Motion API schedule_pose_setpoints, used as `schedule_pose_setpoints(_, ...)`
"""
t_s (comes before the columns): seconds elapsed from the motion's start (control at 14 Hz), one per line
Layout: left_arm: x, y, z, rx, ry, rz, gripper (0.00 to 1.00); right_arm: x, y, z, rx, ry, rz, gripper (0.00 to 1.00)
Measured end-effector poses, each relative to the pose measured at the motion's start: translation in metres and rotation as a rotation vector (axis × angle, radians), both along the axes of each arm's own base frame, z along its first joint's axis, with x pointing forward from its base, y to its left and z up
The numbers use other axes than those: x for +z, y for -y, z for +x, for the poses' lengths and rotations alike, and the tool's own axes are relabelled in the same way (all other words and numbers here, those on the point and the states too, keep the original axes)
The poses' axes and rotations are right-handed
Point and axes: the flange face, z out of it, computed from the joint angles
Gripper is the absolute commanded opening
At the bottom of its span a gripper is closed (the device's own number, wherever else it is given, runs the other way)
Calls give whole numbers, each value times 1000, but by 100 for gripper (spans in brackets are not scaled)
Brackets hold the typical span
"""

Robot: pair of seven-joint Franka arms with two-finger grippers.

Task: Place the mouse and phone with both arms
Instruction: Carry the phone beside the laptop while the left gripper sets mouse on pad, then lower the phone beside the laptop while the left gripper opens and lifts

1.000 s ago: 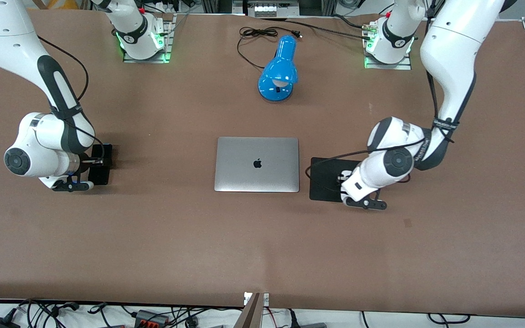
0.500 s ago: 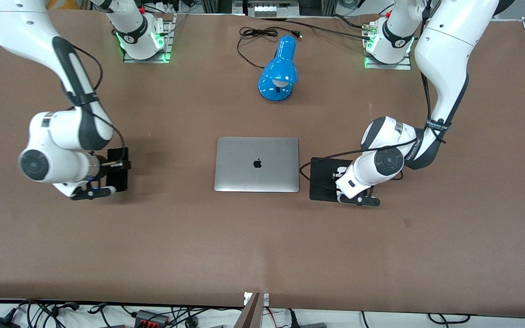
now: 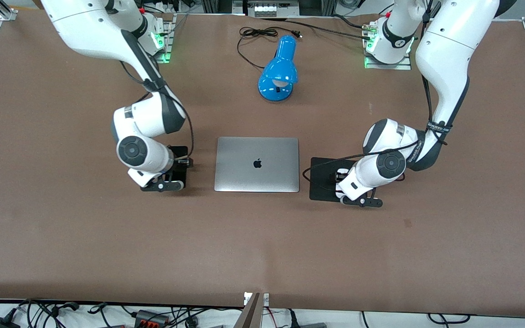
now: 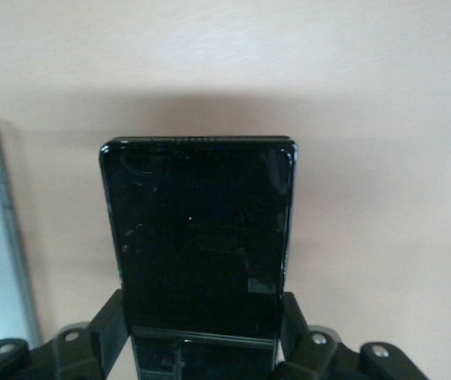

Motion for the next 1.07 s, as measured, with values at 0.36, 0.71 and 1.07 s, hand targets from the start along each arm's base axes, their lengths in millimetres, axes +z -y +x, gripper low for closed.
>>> schedule_pose_setpoints(0.36, 123, -57, 34, 56, -1, 49, 100, -35, -18, -13, -57, -19, -19, 34)
schedule_pose_setpoints(0.71, 208, -109, 46, 75, -15, 65, 100, -46, -25, -17, -54, -23, -17, 35)
schedule_pose_setpoints(1.07, 332, -125, 20, 102, 33, 89, 100, -46, -33, -21, -21, -23, -14, 100)
